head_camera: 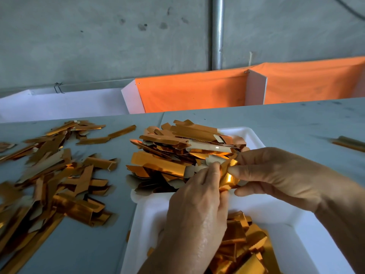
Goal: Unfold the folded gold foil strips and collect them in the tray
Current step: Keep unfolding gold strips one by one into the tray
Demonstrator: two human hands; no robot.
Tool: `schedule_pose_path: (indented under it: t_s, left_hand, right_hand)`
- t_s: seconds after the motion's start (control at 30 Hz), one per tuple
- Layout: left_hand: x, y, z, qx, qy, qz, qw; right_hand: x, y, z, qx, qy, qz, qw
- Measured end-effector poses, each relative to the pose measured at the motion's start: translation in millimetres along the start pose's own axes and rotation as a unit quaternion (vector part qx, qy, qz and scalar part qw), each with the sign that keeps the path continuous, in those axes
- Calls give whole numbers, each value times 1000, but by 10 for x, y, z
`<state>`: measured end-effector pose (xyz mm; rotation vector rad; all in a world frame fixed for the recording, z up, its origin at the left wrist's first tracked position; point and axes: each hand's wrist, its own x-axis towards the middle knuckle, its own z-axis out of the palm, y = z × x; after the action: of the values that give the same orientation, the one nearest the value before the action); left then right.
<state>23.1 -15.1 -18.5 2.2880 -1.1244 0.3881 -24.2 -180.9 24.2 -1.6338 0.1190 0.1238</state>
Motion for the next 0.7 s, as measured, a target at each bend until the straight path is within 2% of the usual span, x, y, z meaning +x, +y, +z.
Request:
schedule_pose_path:
  t_s: [0.13, 0.3, 0.47, 0.53, 0.7]
  left_hand:
    - [11, -33, 5, -8, -14, -8, 1000]
    - [6, -13, 0, -94, -9, -53, 994]
    - [-7, -1, -20, -86, -10, -34, 996]
    - [2, 0, -21, -81, -21, -28, 996]
    - [2, -9, -33, -69, -26, -22, 997]
  right_hand:
    - [28, 36, 20, 14, -10, -4, 1000]
    - [26, 57, -36, -4, 17, -24, 1000]
    - [4, -27, -105, -81, -106, 19, 991]
    - [20, -20, -129, -96, -126, 31, 987]
    - [46, 110, -147, -87, -83, -9, 993]
